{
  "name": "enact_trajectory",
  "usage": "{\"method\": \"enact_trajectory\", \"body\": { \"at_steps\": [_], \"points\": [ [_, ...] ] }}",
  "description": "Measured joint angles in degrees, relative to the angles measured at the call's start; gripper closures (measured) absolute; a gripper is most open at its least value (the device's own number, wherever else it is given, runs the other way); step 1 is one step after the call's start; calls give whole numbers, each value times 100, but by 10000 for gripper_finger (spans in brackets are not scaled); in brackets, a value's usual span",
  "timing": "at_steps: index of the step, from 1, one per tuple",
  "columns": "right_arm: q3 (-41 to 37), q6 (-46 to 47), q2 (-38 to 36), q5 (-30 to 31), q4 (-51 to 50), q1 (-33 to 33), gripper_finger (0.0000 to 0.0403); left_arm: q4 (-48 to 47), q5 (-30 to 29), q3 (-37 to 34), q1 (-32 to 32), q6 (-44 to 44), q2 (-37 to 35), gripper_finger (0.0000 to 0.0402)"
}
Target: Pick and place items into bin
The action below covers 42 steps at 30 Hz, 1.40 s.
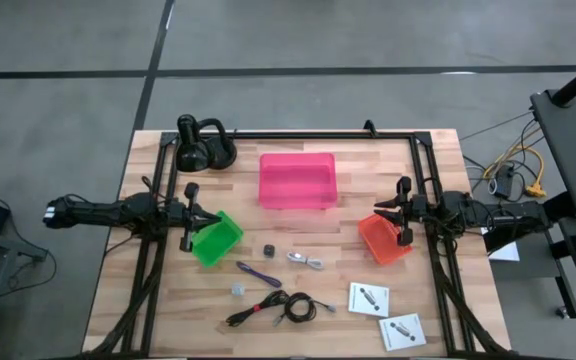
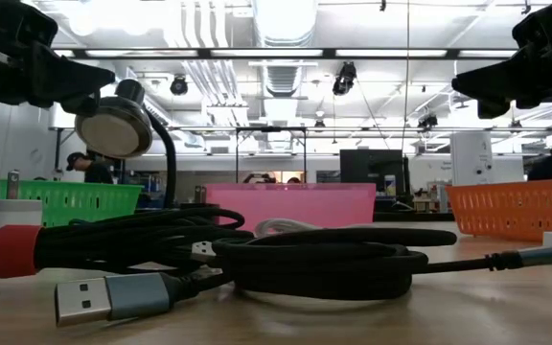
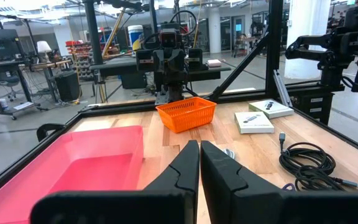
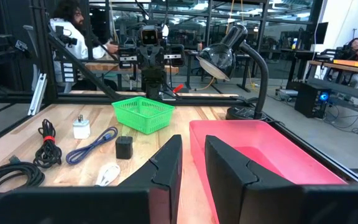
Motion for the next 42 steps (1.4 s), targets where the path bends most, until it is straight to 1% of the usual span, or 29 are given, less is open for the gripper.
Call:
{"method": "enact_trajectory", "body": {
  "at_steps": [25,31,38,42],
  "points": [
    [0,0,1,-1,0,0,344,0,0,-2,2,1,1,402],
    [-2,0,2,0,7,0,344,207,-4,-2,2,749,1,402],
    [-2,104,3,-2,681,0,344,755,-2,-1,2,751,1,402],
    [-2,132,-2,0,1280,0,344,1066,0,0,2,748,1,402]
  ]
}}
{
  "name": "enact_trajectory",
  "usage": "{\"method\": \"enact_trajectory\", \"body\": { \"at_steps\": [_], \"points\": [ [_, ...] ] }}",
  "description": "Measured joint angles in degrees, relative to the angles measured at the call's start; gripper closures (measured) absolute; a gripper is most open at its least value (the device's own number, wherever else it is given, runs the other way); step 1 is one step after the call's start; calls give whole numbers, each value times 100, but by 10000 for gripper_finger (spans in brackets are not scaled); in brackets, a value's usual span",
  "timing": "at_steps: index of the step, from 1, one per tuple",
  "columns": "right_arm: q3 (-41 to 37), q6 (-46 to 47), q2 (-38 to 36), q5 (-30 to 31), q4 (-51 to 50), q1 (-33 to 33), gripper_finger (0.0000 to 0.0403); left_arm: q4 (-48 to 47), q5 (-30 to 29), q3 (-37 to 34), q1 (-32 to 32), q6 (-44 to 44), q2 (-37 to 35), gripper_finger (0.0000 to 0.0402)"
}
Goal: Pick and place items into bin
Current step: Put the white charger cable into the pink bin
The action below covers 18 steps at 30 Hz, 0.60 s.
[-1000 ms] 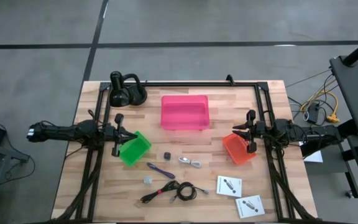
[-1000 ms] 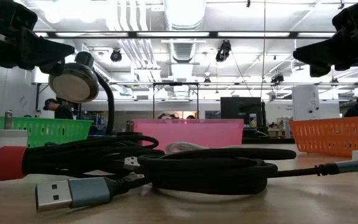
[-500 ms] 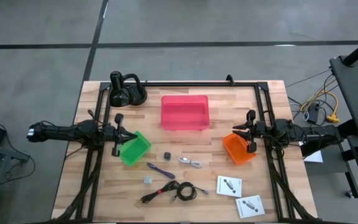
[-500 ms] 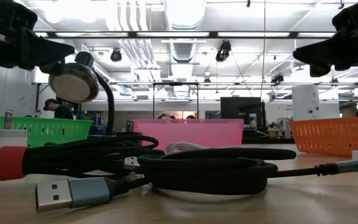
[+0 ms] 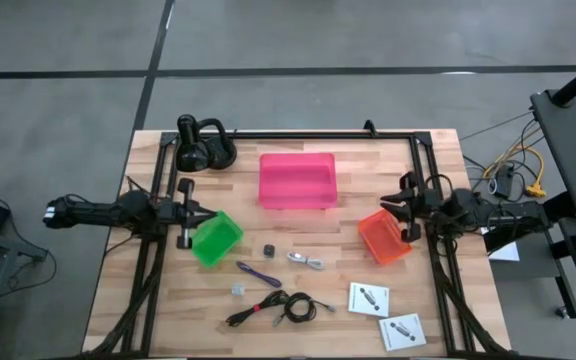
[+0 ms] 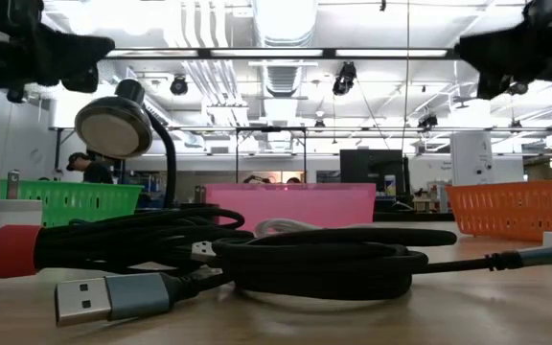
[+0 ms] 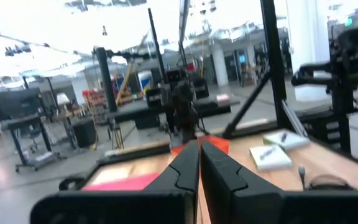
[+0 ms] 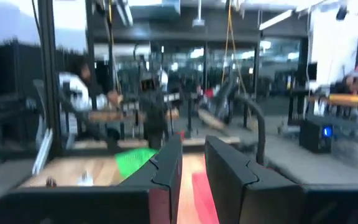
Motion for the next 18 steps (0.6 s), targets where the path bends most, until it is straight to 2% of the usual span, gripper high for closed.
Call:
{"method": "enact_trajectory", "body": {
  "at_steps": [4,9,14,18],
  "points": [
    [0,-252,2,1,223,-2,344,157,2,0,0,5,0,402],
    [0,-1504,4,2,539,-2,344,651,-81,0,3,590,0,402],
    [2,-1528,119,2,873,-2,344,1196,-136,0,6,754,133,402],
    [0,-1501,507,10,1201,-2,344,1628,-199,0,13,757,508,394]
  ]
}}
